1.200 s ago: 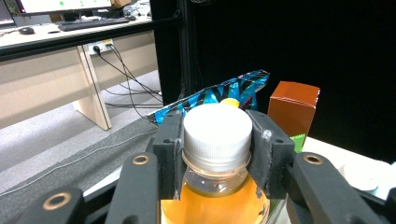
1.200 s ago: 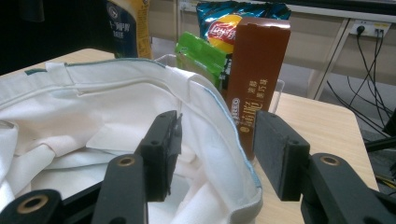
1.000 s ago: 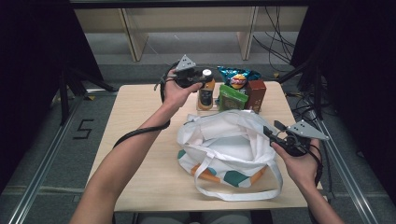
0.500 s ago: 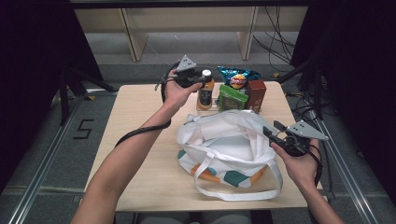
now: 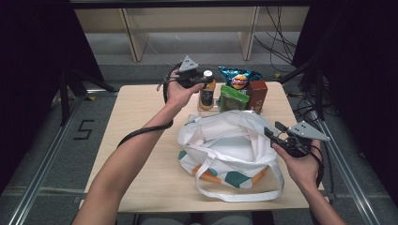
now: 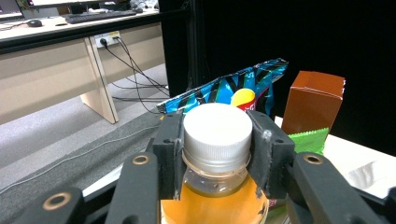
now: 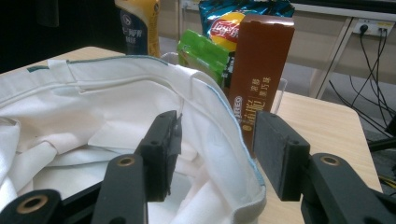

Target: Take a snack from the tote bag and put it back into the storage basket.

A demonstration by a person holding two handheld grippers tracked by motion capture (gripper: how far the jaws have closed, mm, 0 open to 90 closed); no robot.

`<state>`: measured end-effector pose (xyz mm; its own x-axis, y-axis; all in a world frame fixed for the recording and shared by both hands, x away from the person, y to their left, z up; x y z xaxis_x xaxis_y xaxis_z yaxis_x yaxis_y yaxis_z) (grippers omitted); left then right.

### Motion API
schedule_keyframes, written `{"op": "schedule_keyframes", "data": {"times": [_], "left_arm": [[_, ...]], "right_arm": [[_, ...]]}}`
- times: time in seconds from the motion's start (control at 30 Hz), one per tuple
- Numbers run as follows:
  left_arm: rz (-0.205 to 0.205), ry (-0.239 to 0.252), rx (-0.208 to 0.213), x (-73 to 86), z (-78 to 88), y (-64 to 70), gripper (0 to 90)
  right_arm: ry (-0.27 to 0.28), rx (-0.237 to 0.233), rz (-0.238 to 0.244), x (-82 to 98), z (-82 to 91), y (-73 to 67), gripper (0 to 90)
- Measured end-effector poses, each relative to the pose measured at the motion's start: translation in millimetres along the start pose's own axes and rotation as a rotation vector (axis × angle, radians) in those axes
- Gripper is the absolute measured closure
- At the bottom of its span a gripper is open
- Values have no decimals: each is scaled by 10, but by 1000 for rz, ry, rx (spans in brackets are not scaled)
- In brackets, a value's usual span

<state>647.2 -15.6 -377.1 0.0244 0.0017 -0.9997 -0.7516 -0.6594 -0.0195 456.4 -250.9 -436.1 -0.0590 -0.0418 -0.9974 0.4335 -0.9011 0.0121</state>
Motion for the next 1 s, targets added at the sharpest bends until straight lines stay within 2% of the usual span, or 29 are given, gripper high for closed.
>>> {"op": "schedule_keyframes", "data": {"times": [0.4,0.43,0.5,0.53,0.57,0.63,0.67,0.9,1.0], "left_arm": [[0,-6,4,25,-24,13,586],[1,-7,4,30,-27,11,586],[1,-11,-1,39,-30,8,586],[-6,-13,1,42,-30,6,587],[-3,-14,0,48,-31,8,586],[1,-15,-1,57,-34,10,587],[-2,-19,0,62,-34,10,586],[-2,-25,-3,104,-41,-4,586],[-2,-31,-3,123,-39,-8,586]], "right_arm": [[-1,-8,4,5,-4,-7,511],[7,-14,23,-3,-14,12,510],[0,-3,0,2,-1,-7,510],[-1,-3,-1,4,0,-7,510],[5,-14,20,-2,-11,11,510],[6,-15,21,-1,-11,9,510],[-1,-6,3,4,-1,-7,510],[9,-7,20,-5,-6,9,510],[14,-13,6,-10,-10,-8,510]]}}
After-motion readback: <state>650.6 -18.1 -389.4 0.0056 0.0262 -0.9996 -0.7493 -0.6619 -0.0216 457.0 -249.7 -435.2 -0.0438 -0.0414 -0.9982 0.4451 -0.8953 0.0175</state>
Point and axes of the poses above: each handheld gripper's, and its own axes: z roughly backward along the jaws, x roughly out of its underside, y roughly to its right, the point moved 9 cm from there along -z, roughly forward along the jaws, and after that the axes turned 15 degrees about y, right-handed, at the moved point
